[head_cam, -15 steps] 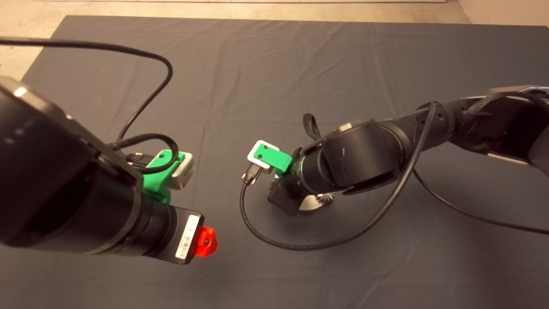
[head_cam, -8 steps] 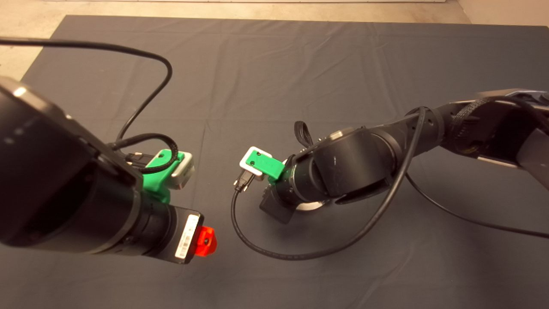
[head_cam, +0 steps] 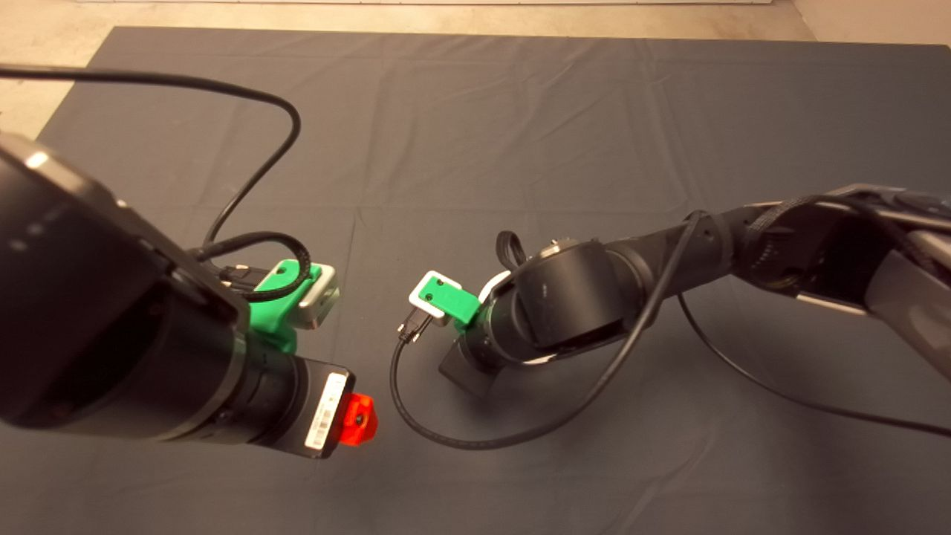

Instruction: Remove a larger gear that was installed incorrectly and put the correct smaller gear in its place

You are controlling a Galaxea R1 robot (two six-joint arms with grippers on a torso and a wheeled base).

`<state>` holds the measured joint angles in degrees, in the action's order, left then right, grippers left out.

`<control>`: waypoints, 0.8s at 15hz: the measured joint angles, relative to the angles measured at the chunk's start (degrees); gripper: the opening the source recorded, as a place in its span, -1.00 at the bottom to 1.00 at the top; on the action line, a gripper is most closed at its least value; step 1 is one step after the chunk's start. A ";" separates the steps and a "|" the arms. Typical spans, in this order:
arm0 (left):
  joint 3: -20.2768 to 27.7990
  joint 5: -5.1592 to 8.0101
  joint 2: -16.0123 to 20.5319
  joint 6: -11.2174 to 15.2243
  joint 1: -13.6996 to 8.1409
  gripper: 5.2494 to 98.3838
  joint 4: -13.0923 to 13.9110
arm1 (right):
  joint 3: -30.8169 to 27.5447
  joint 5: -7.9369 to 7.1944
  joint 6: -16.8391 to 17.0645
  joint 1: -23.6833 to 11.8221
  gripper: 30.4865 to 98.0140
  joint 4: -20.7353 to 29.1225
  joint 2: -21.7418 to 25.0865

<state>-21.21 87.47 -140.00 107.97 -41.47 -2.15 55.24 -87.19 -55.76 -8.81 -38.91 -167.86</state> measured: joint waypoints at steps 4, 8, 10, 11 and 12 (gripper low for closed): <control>0.10 -0.01 0.00 0.00 0.00 0.99 0.02 | 0.00 0.11 0.09 0.05 -0.48 -0.11 -0.08; 0.10 -0.01 0.00 0.00 0.00 0.99 0.02 | 0.00 0.12 0.24 0.05 -0.46 -0.11 -0.06; 0.10 -0.01 0.00 0.00 0.00 0.99 0.02 | 0.00 0.11 0.30 0.05 -0.46 -0.17 -0.08; 0.10 -0.01 0.00 0.00 0.00 0.99 0.02 | 0.00 0.11 0.30 0.07 -0.46 -0.33 -0.06; 0.10 -0.01 0.00 0.00 0.00 0.99 0.02 | 0.00 0.11 0.28 0.08 -0.43 -0.37 -0.06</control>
<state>-21.11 87.46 -140.00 107.97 -41.47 -2.12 55.24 -87.08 -55.48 -8.73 -39.28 -167.91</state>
